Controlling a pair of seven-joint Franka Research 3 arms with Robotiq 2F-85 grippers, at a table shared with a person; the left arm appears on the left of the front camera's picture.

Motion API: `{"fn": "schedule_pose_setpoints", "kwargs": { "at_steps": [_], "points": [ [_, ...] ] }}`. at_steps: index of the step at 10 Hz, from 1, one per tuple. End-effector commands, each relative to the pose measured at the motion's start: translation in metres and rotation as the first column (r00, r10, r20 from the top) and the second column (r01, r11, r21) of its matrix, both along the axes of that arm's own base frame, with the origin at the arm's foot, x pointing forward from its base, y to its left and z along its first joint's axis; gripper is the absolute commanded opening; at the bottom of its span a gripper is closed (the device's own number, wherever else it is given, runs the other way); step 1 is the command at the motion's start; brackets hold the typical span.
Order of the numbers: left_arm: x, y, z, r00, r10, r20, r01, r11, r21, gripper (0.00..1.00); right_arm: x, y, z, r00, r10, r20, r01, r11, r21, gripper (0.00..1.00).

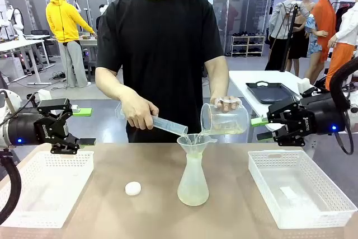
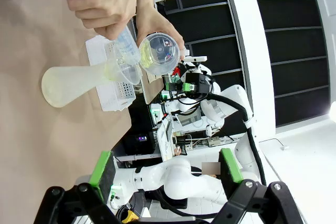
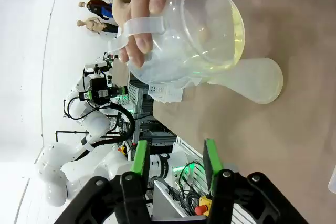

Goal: Prepare the solutions needed for the experiment.
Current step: Once the solution is in the Big flask , pick up the Plastic Funnel and place it back into the right Organizing basket.

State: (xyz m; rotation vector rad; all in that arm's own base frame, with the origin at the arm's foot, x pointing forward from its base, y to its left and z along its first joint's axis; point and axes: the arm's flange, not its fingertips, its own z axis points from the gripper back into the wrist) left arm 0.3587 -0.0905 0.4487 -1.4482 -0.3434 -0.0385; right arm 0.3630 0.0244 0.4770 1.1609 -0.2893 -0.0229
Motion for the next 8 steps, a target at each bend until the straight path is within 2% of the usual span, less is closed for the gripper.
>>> {"fn": "schedule_pose_setpoints", "kwargs": {
  "at_steps": [1,8],
  "points": [
    [-0.0001,-0.0016,0.0019,1.0,-0.002,-0.011,0.001,1.0,-0.021,1.0,0.0019,0.0025,0.0008,1.0,0.001,0.014,-0.001,1.0,0.015,0.53],
    [-0.0001,-0.0016,0.0019,1.0,-0.002,-0.011,0.001,1.0,-0.021,1.0,0.0019,0.0025,0.0008,1.0,0.001,0.014,-0.001,1.0,0.015,0.53]
  ]
}}
